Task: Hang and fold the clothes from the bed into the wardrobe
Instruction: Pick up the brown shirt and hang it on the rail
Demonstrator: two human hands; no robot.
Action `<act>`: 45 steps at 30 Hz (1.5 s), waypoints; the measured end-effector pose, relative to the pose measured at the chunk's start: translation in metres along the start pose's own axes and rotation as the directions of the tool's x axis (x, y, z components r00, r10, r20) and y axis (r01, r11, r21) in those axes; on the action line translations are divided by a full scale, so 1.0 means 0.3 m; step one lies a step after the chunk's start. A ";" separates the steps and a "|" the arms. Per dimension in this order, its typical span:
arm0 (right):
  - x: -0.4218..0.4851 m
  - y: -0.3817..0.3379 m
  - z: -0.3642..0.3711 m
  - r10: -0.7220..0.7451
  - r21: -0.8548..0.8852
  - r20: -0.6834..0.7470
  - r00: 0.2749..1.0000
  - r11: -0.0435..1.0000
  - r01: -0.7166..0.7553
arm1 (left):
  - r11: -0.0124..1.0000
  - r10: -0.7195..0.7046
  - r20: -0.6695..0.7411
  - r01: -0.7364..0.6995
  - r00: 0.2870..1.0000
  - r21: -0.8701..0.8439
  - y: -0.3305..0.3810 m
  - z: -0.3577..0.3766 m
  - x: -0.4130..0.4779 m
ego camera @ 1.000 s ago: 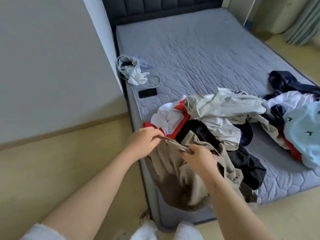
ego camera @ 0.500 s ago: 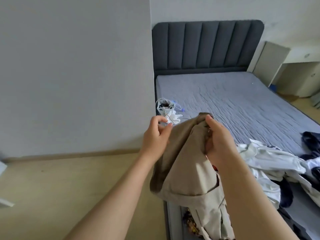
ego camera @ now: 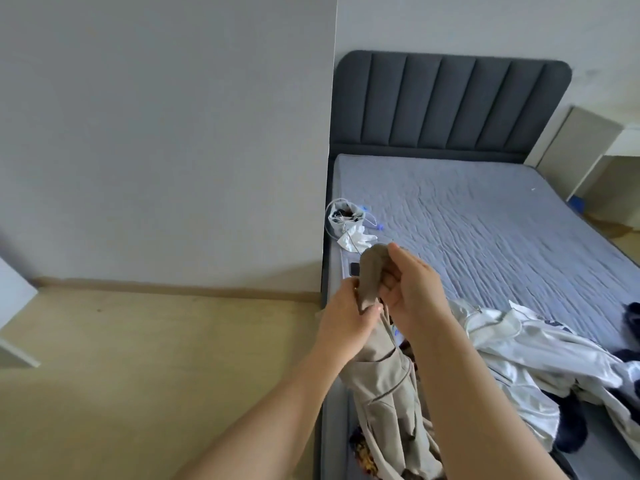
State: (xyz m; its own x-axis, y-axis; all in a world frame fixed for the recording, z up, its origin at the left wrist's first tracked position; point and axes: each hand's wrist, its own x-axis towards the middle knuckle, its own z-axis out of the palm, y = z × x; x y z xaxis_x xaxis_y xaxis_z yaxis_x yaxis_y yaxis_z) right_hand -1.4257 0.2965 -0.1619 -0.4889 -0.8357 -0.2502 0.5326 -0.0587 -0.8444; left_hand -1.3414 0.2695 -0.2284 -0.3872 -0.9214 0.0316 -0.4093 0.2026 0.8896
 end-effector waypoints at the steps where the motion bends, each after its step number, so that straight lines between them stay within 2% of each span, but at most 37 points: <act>1: -0.003 -0.007 -0.013 -0.010 -0.034 0.004 1.000 0.999 0.010 | 0.998 -0.006 -0.038 0.008 0.999 0.065 -0.004 0.010 0.005; 3: -0.011 -0.009 -0.043 -0.035 -0.148 -0.029 0.999 0.989 0.031 | 0.995 -0.066 -0.120 0.075 0.991 0.071 -0.018 0.011 0.014; 7: -0.019 0.012 -0.094 -0.184 -0.482 -0.112 0.977 0.869 0.108 | 0.934 -0.237 -0.185 0.172 0.954 -0.313 -0.017 -0.039 -0.002; 8: -0.017 0.019 -0.100 -0.209 -0.579 -0.094 0.973 0.807 0.117 | 0.922 -0.248 -0.215 0.162 0.945 -0.350 -0.015 -0.058 -0.011; 10: -0.017 0.033 -0.090 -0.220 -0.808 -0.067 0.973 0.584 0.076 | 0.934 -0.220 -0.296 0.113 0.929 -0.339 -0.016 -0.107 -0.033; 12: -0.033 0.052 -0.053 -0.231 -0.911 0.006 0.973 0.399 0.101 | 0.954 -0.168 -0.376 0.055 0.911 -0.294 -0.022 -0.179 -0.065; 14: -0.047 0.085 -0.003 -0.231 -0.908 0.146 0.962 0.355 0.223 | 0.972 -0.117 -0.435 0.014 0.893 -0.234 -0.029 -0.267 -0.110; 15: -0.056 0.104 0.028 -0.207 -0.881 0.225 0.952 0.374 0.289 | 0.981 -0.091 -0.455 0.002 0.886 -0.192 -0.033 -0.315 -0.136; 16: -0.065 0.126 0.060 -0.167 -0.825 0.307 0.937 0.445 0.349 | 0.990 -0.068 -0.473 0.000 0.878 -0.142 -0.038 -0.364 -0.164; 18: -0.093 0.170 0.129 -0.084 -0.646 0.409 0.909 0.677 0.353 | 0.999 -0.050 -0.523 0.039 0.851 -0.031 -0.050 -0.458 -0.225; 19: -0.107 0.191 0.164 -0.055 -0.581 0.429 0.902 0.748 0.322 | 0.997 -0.050 -0.561 0.071 0.826 0.016 -0.058 -0.501 -0.257; 22: -0.157 0.268 0.272 0.019 -0.497 0.512 0.859 0.822 0.278 | 0.965 -0.024 -0.693 0.198 0.721 0.172 -0.091 -0.612 -0.356; 25: -0.213 0.345 0.390 0.076 -0.451 0.593 0.801 0.856 0.253 | 0.855 0.021 -0.799 0.404 0.601 0.325 -0.139 -0.710 -0.457; 27: -0.238 0.383 0.457 0.070 -0.426 0.618 0.783 0.867 0.259 | 0.787 0.015 -0.814 0.496 0.580 0.367 -0.174 -0.752 -0.498; 31: -0.307 0.500 0.635 0.109 -0.413 0.655 0.748 0.880 0.234 | 0.702 -0.087 -0.836 0.629 0.541 0.334 -0.280 -0.889 -0.576; 34: -0.369 0.585 0.758 0.141 -0.406 0.680 0.720 0.890 0.208 | 0.628 -0.152 -0.887 0.736 0.435 0.253 -0.350 -1.022 -0.631; 38: -0.457 0.682 0.937 0.114 -0.373 0.726 0.678 0.893 0.250 | 0.559 -0.255 -0.927 0.824 0.275 0.090 -0.437 -1.205 -0.733; 40: -0.497 0.723 1.033 0.105 -0.358 0.743 0.661 0.897 0.260 | 0.581 -0.295 -0.933 0.814 0.205 -0.005 -0.481 -1.308 -0.798; 42: -0.536 0.774 1.127 0.090 -0.343 0.773 0.629 0.892 0.294 | 0.662 -0.333 -0.929 0.742 0.159 -0.110 -0.514 -1.414 -0.852; 43: -0.559 0.801 1.170 0.092 -0.346 0.787 0.610 0.884 0.313 | 0.717 -0.361 -0.918 0.679 0.164 -0.160 -0.528 -1.465 -0.872; 45: -0.602 0.862 1.249 0.126 -0.368 0.810 0.573 0.870 0.329 | 0.813 -0.441 -0.869 0.510 0.226 -0.280 -0.543 -1.554 -0.905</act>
State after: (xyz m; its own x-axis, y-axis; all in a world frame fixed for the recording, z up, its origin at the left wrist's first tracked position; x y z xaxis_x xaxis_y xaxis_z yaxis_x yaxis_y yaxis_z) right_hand -0.9408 0.2276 -0.1577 0.3462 -0.9286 0.1339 0.0479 -0.1250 -0.9910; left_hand -0.7846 0.3320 -0.1696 0.8107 -0.5853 0.0109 -0.2989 -0.3979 0.8674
